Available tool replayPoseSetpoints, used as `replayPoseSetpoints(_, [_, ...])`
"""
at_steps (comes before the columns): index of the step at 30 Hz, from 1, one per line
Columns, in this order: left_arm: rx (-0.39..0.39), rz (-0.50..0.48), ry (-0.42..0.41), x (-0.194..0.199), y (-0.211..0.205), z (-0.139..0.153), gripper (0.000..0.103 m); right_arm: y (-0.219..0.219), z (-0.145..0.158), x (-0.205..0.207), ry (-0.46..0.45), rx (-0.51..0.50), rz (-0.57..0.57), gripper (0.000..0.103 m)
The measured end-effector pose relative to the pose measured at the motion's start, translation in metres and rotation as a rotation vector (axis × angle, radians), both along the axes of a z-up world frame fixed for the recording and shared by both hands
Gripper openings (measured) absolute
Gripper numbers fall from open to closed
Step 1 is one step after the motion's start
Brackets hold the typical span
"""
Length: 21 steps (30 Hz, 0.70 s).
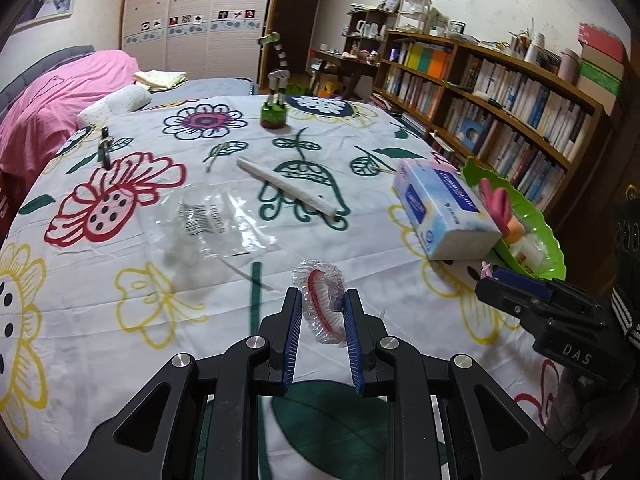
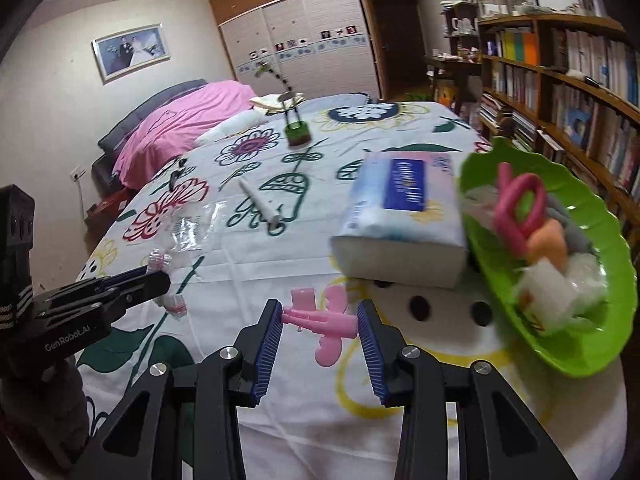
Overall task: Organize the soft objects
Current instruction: 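Carry the pink clip into the green tray with the right gripper while the left carries the bag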
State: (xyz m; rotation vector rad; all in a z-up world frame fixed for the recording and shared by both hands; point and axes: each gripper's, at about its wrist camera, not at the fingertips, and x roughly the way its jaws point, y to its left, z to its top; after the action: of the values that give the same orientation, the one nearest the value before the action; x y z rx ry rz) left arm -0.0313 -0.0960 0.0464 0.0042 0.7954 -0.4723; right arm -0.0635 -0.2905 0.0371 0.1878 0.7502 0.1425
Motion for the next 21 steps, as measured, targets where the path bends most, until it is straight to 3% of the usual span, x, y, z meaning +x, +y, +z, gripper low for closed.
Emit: replayPoseSetpoints(21, [0.036, -0.136, 0.001, -0.013, -0.065, 0.009, 0.022, -0.08, 0.009, -0.023, -0.072, -0.008, -0.226, 0.042])
